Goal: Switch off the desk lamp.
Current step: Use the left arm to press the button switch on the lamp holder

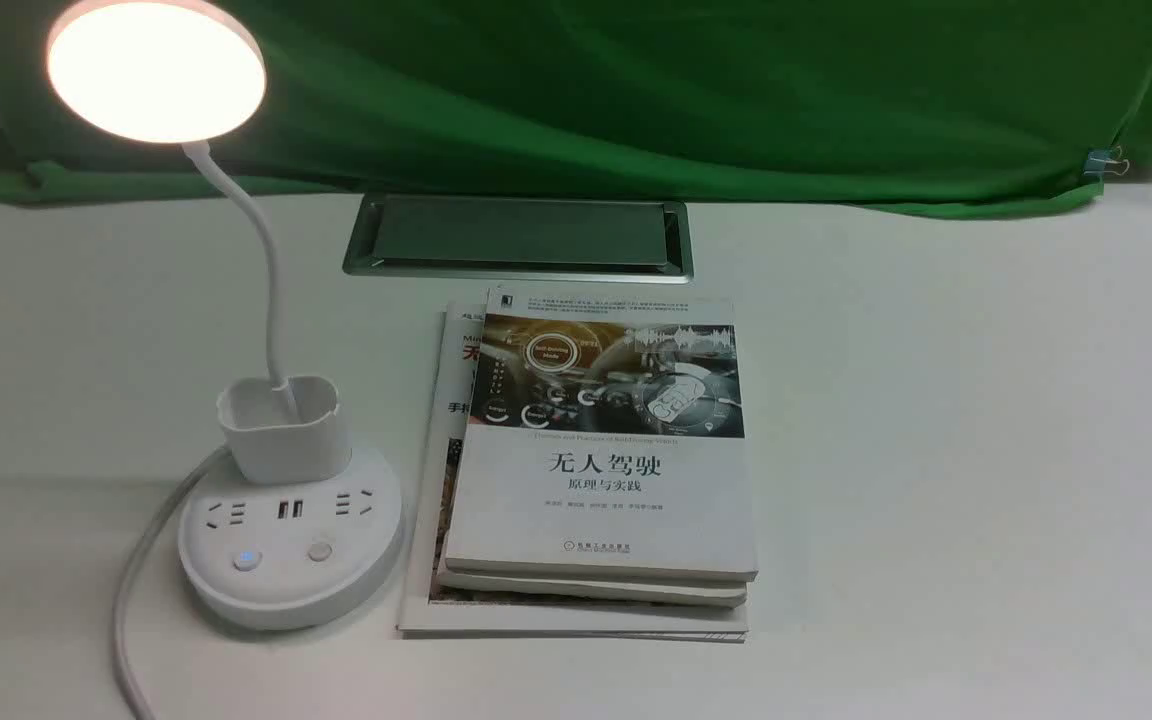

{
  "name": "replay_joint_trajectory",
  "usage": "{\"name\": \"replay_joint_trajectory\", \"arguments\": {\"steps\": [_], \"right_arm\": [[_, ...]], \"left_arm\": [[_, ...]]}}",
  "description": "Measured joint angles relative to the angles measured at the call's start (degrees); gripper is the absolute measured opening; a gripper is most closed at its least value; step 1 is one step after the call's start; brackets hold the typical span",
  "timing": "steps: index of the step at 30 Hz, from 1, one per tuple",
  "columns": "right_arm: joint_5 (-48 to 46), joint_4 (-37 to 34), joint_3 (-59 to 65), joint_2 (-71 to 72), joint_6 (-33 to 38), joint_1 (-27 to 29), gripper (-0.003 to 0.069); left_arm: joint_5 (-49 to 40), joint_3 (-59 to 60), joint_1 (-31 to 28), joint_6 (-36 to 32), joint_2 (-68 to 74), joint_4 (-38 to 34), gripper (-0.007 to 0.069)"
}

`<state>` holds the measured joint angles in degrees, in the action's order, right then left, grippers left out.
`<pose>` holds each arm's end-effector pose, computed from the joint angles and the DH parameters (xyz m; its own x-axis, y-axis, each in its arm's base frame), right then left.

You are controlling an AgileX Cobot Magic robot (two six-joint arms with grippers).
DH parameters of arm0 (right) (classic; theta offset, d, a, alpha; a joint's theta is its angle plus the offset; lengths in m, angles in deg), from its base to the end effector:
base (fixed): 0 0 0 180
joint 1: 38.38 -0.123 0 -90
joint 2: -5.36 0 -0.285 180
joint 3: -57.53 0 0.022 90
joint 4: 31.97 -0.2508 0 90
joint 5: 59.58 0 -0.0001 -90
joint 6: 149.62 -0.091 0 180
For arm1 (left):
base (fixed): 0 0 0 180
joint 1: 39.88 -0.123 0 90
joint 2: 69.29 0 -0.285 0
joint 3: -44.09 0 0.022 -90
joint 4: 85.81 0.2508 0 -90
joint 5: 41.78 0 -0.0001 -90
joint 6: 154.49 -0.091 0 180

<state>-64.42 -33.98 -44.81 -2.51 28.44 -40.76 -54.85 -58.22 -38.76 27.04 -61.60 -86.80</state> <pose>0.0569 0.0026 0.2028 -0.0094 0.0684 -0.9976 -0.0439 0.9967 0.0688 0.0558 -0.0014 0.1898 -0.1478 -0.0406 -0.9882 0.0170 0.9989 -0.0436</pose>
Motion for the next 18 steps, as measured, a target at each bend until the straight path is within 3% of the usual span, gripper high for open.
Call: {"name": "replay_joint_trajectory", "arguments": {"steps": [14, 18], "right_arm": [[0.00, 0.00, 0.00, 0.00, 0.00, 0.00, 0.0036], [0.00, 0.00, 0.00, 0.00, 0.00, 0.00, 0.0036]], "left_arm": [[0.53, 0.00, 0.00, 0.00, 0.00, 0.12, 0.0019], [4.97, 0.00, 0.00, 0.00, 0.00, 0.12, 0.0019]]}}
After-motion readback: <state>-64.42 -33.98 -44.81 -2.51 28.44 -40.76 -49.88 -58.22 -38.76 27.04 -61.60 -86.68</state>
